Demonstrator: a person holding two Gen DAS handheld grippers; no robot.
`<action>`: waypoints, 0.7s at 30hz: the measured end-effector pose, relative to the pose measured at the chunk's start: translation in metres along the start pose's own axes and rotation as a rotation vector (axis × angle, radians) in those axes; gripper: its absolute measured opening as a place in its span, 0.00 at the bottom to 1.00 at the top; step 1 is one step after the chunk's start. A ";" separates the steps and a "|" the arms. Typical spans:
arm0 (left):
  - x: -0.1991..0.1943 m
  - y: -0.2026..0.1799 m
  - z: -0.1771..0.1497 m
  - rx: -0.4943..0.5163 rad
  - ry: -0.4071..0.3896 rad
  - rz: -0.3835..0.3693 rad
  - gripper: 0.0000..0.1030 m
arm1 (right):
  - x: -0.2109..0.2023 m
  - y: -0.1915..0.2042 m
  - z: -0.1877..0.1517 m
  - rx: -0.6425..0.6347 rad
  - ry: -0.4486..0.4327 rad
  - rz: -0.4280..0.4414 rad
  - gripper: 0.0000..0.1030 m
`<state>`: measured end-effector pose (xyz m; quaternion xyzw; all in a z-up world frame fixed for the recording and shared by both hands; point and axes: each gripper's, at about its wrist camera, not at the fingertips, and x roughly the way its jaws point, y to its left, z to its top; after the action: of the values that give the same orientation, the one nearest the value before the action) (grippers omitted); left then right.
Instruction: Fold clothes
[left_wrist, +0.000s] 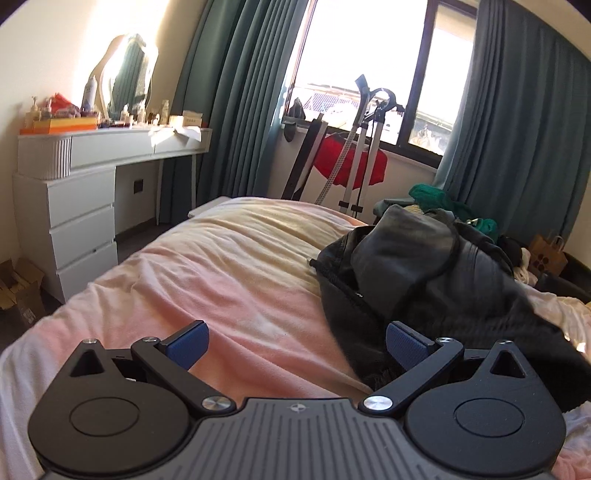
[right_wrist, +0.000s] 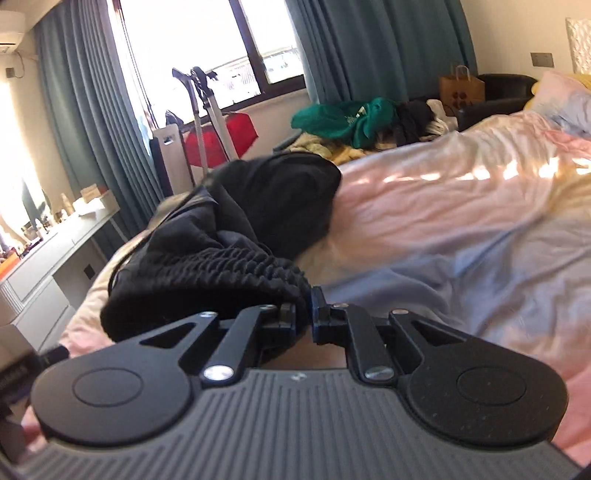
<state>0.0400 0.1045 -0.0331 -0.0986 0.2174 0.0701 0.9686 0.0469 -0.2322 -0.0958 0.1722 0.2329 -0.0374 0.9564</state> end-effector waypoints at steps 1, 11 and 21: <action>-0.003 -0.002 -0.001 0.013 0.001 0.003 1.00 | -0.002 -0.007 -0.009 -0.001 0.010 -0.010 0.10; -0.029 -0.028 -0.010 0.120 -0.005 0.009 1.00 | -0.021 -0.010 -0.023 -0.080 -0.081 0.050 0.11; -0.043 -0.033 -0.005 0.132 -0.033 0.024 1.00 | -0.004 0.032 -0.038 -0.367 -0.089 0.134 0.30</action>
<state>0.0057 0.0679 -0.0135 -0.0307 0.2067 0.0690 0.9755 0.0319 -0.1890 -0.1161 0.0082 0.1812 0.0621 0.9815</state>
